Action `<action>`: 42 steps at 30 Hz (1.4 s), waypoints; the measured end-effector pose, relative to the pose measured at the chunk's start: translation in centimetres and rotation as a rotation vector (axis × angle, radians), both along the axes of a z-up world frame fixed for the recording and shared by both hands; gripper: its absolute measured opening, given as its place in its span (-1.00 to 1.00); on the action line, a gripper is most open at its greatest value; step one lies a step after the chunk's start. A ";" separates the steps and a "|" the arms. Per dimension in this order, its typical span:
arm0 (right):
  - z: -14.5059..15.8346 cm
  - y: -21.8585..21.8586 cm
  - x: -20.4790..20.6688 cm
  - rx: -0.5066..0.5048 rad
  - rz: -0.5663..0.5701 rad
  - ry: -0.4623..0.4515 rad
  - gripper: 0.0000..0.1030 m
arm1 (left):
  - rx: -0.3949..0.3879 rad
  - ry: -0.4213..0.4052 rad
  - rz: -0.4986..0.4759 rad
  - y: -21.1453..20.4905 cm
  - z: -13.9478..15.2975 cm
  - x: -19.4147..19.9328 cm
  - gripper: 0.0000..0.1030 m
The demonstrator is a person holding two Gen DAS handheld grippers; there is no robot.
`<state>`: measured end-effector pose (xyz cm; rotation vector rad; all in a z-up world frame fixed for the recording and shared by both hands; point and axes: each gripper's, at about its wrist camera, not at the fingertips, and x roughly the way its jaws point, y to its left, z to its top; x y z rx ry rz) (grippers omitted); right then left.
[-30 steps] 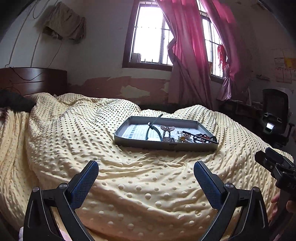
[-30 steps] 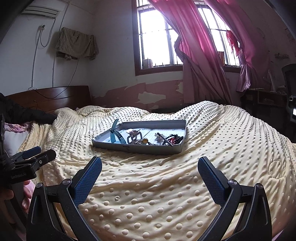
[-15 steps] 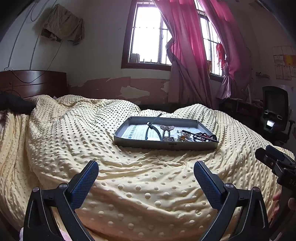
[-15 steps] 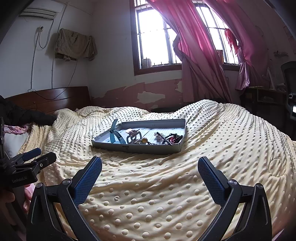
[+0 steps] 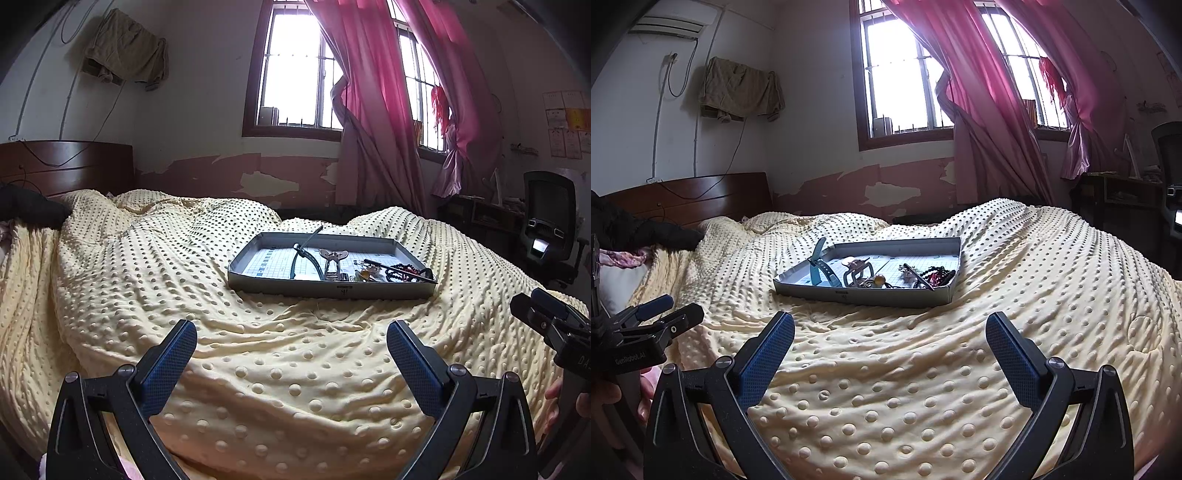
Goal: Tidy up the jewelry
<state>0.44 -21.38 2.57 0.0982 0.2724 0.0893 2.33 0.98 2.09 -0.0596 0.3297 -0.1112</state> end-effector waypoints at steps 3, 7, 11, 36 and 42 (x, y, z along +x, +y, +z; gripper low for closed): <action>0.0 0.0 0.0 0.002 0.000 0.000 0.97 | 0.000 0.000 0.000 0.0 0.0 0.0 1.00; 0.0 0.0 0.0 0.002 0.000 0.001 0.97 | 0.001 0.000 -0.001 0.1 0.0 0.0 1.00; 0.0 0.0 0.0 0.001 0.001 0.001 0.97 | 0.002 0.000 0.000 0.0 0.0 0.0 1.00; 0.1 -0.2 0.0 0.006 -0.004 0.001 0.97 | 0.006 0.000 0.000 0.0 -0.1 0.0 1.00; 0.1 -0.2 0.0 0.009 -0.003 0.004 0.97 | 0.001 -0.001 -0.001 0.2 -0.1 0.1 1.00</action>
